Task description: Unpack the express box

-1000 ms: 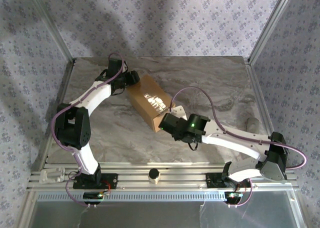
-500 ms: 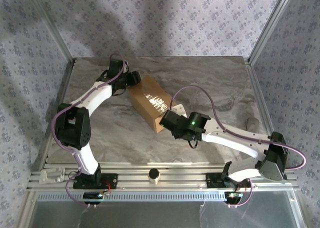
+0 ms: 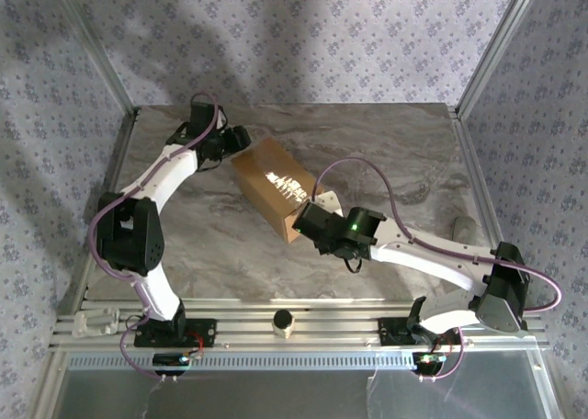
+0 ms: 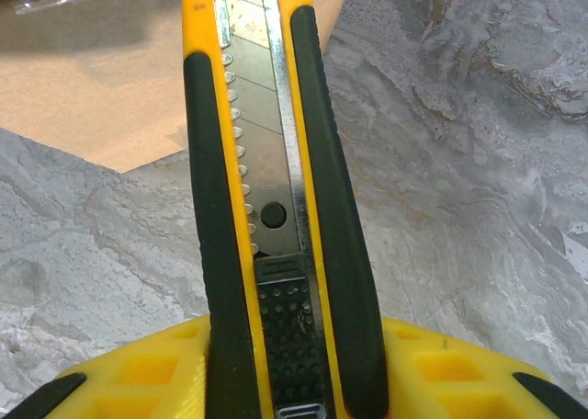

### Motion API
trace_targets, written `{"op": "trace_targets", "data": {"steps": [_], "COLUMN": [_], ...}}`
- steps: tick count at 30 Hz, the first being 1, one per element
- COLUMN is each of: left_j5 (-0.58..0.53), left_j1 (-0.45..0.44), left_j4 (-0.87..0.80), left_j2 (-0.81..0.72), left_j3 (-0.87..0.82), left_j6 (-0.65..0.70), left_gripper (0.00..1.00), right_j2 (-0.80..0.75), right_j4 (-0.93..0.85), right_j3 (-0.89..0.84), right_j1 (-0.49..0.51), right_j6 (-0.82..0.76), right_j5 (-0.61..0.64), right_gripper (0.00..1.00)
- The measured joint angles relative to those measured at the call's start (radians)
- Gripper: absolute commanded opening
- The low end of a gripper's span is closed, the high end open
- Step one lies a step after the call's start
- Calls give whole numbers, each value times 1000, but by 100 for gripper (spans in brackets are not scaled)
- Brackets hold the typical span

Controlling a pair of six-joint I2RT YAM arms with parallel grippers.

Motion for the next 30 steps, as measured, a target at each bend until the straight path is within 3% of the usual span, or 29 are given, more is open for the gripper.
{"op": "trace_targets", "data": {"steps": [9, 15, 21, 30], "left_j5": [4, 8, 35, 53], "left_j1": [76, 117, 73, -48], "left_j4": [-49, -123, -153, -212], "left_j2": [-63, -219, -368, -433], "left_j3": [0, -25, -124, -334], "left_j6": [3, 26, 26, 10], "left_gripper": [63, 60, 57, 49], "right_j2": [0, 0, 0, 0], "right_j4": [6, 2, 3, 3], "right_j3": [-8, -8, -8, -7], "right_j1": [0, 0, 0, -3], "right_j6": [9, 32, 34, 24], "right_j5": [8, 14, 14, 14], "right_gripper": [0, 0, 0, 0]}}
